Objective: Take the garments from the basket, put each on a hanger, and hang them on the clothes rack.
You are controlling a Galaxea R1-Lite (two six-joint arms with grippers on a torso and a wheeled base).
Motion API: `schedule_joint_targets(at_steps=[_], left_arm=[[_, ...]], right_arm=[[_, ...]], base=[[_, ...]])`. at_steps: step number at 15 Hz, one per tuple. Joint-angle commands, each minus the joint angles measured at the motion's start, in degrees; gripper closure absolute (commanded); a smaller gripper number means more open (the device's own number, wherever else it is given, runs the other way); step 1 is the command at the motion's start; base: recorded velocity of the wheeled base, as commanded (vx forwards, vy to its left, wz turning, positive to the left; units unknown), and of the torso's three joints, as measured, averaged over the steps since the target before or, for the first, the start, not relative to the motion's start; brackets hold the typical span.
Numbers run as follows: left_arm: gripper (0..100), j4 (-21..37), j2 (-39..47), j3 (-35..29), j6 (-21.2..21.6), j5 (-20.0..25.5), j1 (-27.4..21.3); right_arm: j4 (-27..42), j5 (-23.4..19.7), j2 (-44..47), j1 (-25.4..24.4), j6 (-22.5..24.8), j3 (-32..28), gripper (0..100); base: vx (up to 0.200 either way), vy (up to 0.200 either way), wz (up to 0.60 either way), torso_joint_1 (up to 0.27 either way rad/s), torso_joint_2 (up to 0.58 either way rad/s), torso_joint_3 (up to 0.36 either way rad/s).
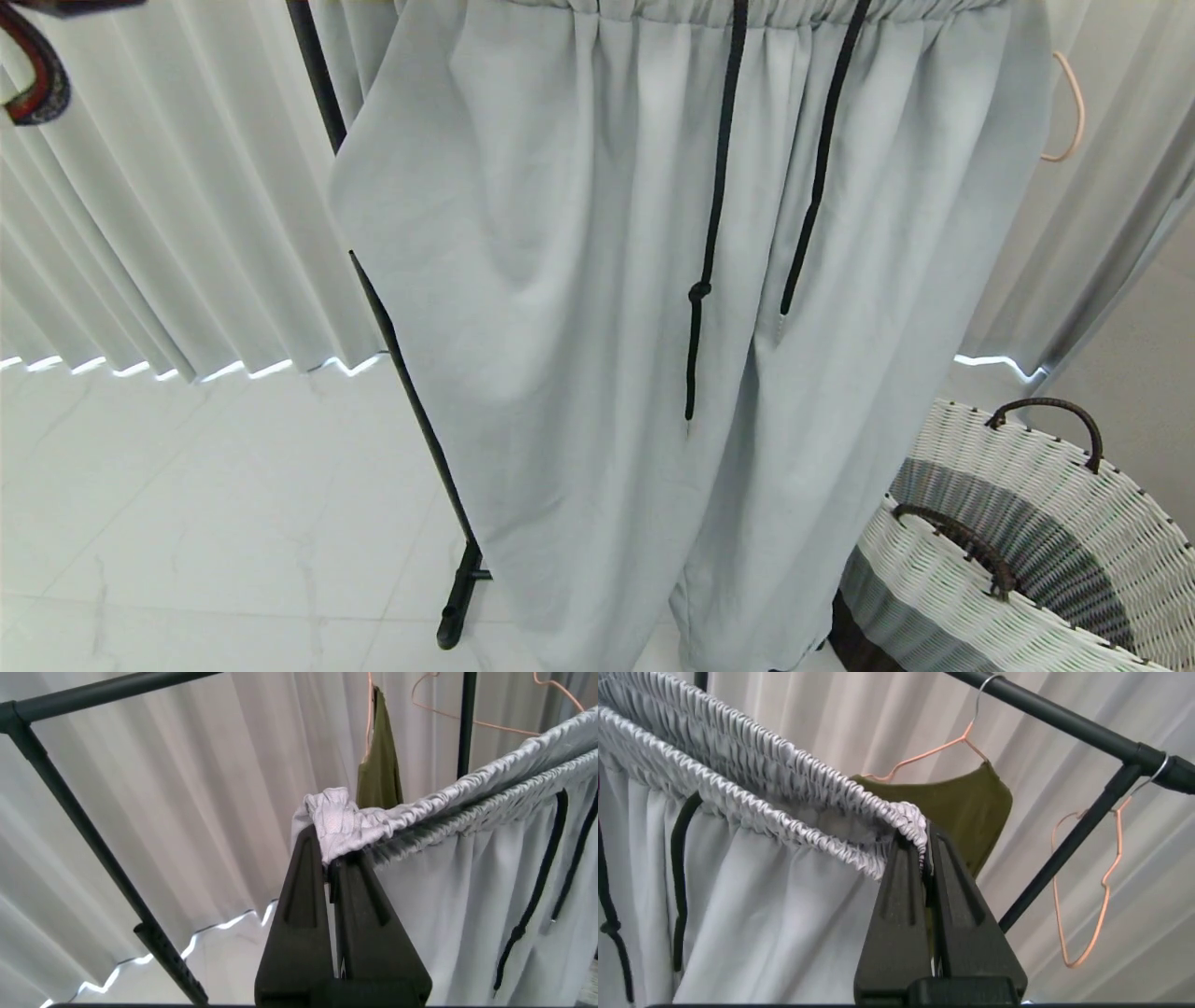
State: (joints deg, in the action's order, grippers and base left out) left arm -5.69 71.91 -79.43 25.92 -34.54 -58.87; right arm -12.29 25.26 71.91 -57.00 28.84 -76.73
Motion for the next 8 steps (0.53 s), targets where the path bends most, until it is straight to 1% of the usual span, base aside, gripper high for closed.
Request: schedule_joint_targets(at_steps=[1,6,7,8], left_arm=[[100,-0.02,0.25,-0.02,0.01,-0.01,-0.02],[100,-0.02,0.25,-0.02,-0.08,-0.01,0.25],[100,-0.02,0.25,-0.02,-0.08,-0.01,0.25],[100,-0.02,0.25,-0.02,-0.17,-0.01,0.25]], right_arm=[[-0.02,-0.03,-0.11,-0.04,-0.01,0.09,100],[-0.02,-0.03,-0.11,-0.13,-0.28,0.97,100],[-0.02,-0.03,-0.11,-0.13,-0.28,0.97,0],[-0.02,-0.03,-0.11,-0.13,-0.28,0.97,0]], base=[[0.0,0.0,0.0,0.0,0.0,0.0],[0.0,0.0,0.0,0.0,0.0,0.0],[0.0,0.0,0.0,0.0,0.0,0.0],[0.0,0.0,0.0,0.0,0.0,0.0]])
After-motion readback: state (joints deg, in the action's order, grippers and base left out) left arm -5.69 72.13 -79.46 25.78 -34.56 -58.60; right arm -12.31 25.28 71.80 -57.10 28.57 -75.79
